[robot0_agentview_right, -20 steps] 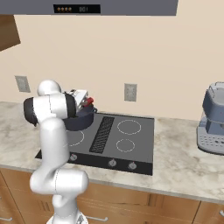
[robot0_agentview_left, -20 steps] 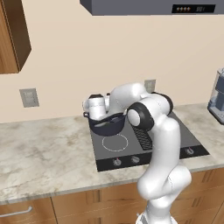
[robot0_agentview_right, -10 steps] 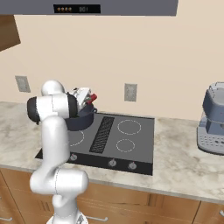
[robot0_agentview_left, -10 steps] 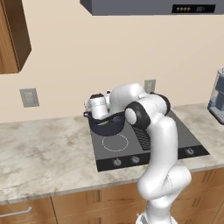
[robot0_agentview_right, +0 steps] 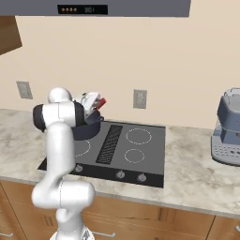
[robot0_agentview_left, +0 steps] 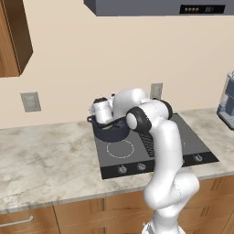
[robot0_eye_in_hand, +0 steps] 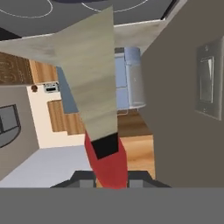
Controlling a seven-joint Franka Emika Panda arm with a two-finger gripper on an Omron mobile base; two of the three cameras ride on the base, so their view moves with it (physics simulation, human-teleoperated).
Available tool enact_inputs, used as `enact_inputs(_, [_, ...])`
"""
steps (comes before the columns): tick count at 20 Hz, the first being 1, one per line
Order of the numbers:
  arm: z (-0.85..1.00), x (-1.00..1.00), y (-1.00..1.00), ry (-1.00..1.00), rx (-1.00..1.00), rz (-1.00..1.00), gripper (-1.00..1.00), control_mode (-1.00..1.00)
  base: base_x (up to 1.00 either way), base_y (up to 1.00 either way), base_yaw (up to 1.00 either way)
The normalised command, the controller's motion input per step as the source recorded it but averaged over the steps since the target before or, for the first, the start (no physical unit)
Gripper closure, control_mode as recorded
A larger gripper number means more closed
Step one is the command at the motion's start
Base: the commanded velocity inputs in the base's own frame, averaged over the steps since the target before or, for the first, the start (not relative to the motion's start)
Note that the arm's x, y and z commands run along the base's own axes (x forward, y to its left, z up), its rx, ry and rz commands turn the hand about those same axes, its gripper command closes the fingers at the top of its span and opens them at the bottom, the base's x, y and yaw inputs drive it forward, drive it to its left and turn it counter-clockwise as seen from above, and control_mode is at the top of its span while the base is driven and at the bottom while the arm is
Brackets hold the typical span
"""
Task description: Put the lime and cucumber in the pot. Retrieve the spatula and lightly stir the vegetables in the pot.
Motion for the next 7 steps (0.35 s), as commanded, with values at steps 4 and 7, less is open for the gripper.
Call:
enact_inputs(4, [0.09, -0.52, 0.0, 0.0, 0.0, 0.0, 1.0, -1.0, 0.0, 0.0, 0.0])
enact_inputs(7, [0.21, -0.44, -0.02, 0.02, 0.0, 0.0, 1.0, -1.0, 0.0, 0.0, 0.0])
